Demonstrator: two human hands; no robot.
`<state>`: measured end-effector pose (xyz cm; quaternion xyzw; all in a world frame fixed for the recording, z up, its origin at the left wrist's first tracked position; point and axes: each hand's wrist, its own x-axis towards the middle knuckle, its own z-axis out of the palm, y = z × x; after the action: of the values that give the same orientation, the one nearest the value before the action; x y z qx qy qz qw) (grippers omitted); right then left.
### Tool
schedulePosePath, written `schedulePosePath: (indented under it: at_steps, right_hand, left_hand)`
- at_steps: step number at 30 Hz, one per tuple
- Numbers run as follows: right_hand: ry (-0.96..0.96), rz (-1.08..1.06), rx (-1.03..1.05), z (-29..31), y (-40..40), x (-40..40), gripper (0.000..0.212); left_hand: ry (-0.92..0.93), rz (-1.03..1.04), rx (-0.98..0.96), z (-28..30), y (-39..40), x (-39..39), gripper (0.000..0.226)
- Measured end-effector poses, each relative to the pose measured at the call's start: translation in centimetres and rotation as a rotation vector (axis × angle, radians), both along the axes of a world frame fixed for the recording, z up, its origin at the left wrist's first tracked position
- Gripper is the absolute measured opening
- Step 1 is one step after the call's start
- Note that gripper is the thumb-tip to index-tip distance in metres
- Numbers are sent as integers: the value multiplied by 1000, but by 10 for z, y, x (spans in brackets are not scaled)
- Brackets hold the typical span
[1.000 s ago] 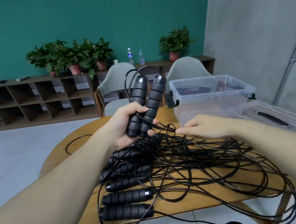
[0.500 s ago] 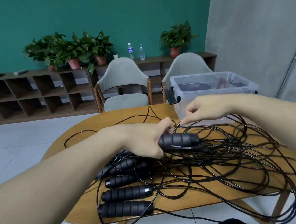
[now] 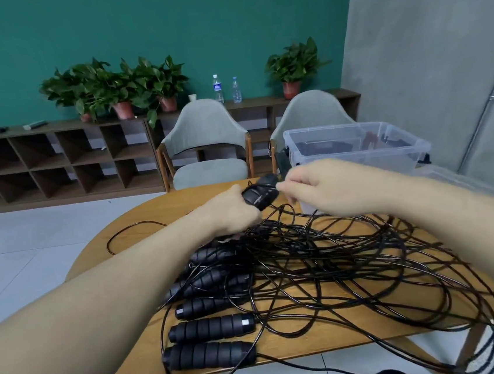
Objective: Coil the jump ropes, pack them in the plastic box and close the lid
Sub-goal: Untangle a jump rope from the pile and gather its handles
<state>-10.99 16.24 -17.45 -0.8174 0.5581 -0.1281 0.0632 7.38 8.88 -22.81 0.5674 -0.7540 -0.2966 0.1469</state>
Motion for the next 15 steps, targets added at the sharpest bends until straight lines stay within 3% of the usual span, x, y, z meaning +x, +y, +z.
schedulePosePath:
  at_steps: [3, 7, 11, 15]
  right_hand:
    - [-93, 16, 25, -27, 8, -3, 36]
    - [-352, 57, 77, -57, 7, -10, 33]
    - [-436, 89, 77, -78, 5, -14, 36]
    - [-476, 112, 203, -84, 1, -18, 38]
  left_hand:
    - [391, 24, 207, -4, -4, 11, 21]
    - [753, 17, 483, -8, -3, 15, 19]
    - [976, -169, 637, -1, 7, 20, 37]
    - [1020, -373, 723, 3, 16, 22, 45]
